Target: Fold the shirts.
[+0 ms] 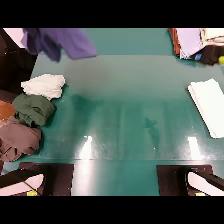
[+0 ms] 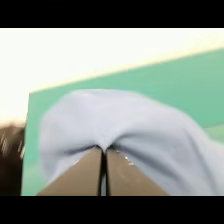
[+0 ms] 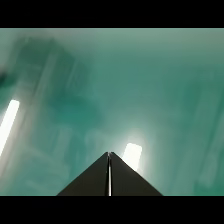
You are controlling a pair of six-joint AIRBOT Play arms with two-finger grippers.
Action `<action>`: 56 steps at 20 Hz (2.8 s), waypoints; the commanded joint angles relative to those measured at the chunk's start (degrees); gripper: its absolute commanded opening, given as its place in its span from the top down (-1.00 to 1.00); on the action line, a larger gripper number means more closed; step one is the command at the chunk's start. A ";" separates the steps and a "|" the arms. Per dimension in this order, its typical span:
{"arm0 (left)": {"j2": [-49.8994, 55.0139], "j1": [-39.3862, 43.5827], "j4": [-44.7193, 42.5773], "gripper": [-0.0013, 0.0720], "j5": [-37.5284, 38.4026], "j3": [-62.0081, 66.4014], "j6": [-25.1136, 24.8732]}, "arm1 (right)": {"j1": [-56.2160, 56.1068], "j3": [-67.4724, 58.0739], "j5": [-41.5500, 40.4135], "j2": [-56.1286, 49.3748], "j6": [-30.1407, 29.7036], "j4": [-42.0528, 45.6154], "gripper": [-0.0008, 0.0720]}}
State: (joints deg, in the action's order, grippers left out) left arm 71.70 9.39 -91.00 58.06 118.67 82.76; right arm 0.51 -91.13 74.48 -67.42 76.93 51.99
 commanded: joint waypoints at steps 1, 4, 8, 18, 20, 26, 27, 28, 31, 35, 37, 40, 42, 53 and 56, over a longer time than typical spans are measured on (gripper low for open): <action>-8.15 8.61 0.42 0.91 6.16 -0.09 0.74 | -0.04 -7.72 -1.73 0.00 0.00 0.04 0.93; -8.07 15.34 4.13 0.91 15.30 -4.85 4.02 | -0.04 -10.95 -0.33 0.00 0.00 0.02 0.93; -6.82 23.04 6.21 0.91 15.85 -22.32 8.92 | -0.04 -12.00 2.47 0.02 0.00 0.04 0.93; -7.02 20.20 7.15 -0.69 -0.98 -47.39 11.52 | -0.04 -11.96 6.75 0.00 0.00 0.20 0.93; -6.86 12.52 7.93 -0.68 0.26 -47.34 11.17 | -0.04 -11.96 7.04 0.00 0.00 0.17 0.93; 2.14 -2.84 25.40 -0.68 4.66 -51.71 -2.58 | -0.04 -11.96 7.19 -0.02 0.00 0.22 0.93; 4.68 -3.28 26.60 -0.68 5.25 -52.11 -4.00 | -0.04 -11.96 7.15 0.00 0.00 0.22 0.93; 7.17 -3.32 27.08 -0.68 5.68 -52.15 -4.44 | -0.04 -11.96 7.13 -0.02 0.00 0.26 0.93; 13.09 -3.30 29.31 -0.68 5.64 -52.15 -5.31 | -0.04 -11.96 7.15 -0.02 0.00 0.26 0.93; 16.63 -3.21 33.35 -0.68 5.99 -52.52 -6.56 | -0.04 -11.96 7.10 -0.02 0.00 0.26 0.93; 16.81 -2.56 33.29 -0.68 4.96 -53.48 -6.67 | -0.04 -11.96 7.08 -0.02 0.00 0.26 0.93; 16.81 -1.99 33.11 -0.68 3.30 -54.60 -6.38 | -0.04 -11.96 7.13 -0.02 0.00 0.24 0.93; 16.81 -1.99 33.14 -0.22 2.80 -54.51 -5.99 | -0.04 -11.96 7.34 -0.02 0.02 0.24 0.93; 4.17 -1.99 24.55 0.91 3.41 -41.03 -6.69 | -1.27 25.57 10.40 4.98 0.63 0.35 -0.31; 3.78 -1.99 24.59 0.91 3.52 -40.65 -6.67 | -7.06 43.08 -0.26 1.73 -0.50 -2.78 -0.20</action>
State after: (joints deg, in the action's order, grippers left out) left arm 76.88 7.42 -65.56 61.73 76.53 76.34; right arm -2.70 -63.37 82.76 -64.18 77.47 51.72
